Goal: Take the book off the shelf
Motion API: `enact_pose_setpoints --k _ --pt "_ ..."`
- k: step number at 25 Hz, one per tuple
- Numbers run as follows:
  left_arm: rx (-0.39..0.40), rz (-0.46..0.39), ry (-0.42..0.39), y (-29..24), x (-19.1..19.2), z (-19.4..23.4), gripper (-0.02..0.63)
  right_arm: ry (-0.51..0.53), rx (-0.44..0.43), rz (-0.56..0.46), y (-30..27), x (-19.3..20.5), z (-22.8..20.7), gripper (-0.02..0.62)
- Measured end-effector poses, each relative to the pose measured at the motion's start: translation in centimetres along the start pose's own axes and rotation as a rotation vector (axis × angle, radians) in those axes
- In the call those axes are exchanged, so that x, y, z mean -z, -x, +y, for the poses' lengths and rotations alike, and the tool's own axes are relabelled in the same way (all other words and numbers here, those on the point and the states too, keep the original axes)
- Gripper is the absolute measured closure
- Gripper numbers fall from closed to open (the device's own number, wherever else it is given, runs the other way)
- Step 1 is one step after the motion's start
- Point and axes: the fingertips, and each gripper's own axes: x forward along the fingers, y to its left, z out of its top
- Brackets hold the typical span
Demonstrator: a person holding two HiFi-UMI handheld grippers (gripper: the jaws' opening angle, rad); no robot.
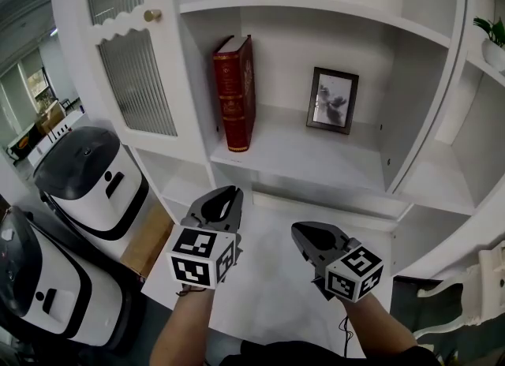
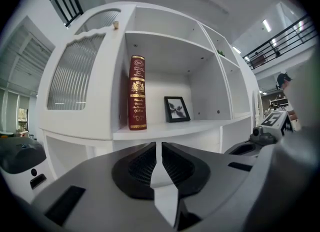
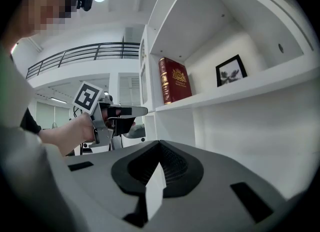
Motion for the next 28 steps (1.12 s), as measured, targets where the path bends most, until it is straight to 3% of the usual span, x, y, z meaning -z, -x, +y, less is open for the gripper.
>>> enact_pose_setpoints --k 3,9,17,28 --pt "-0.008 -0.006 -0.018 -0.7 -1.3 0.1 0.512 0.02 0.01 0.0 -0.5 -1.6 -0.3 0.581" --pt "-0.043 -0.023 -0.005 -1.4 -3.4 0.7 0.468 0.047 0.035 0.019 -0.8 -3.4 -0.5 0.581" --pt "-0.087 -0.041 -0.064 -3.2 -7.6 1.0 0.383 0.079 0.006 -0.001 -0.6 -4.7 1.0 0.581" --pt "-0.167 0.041 -0.066 -6.6 -7.0 4.1 0.332 0.132 0.027 -0.045 -0.5 -7.8 0.0 0.581"
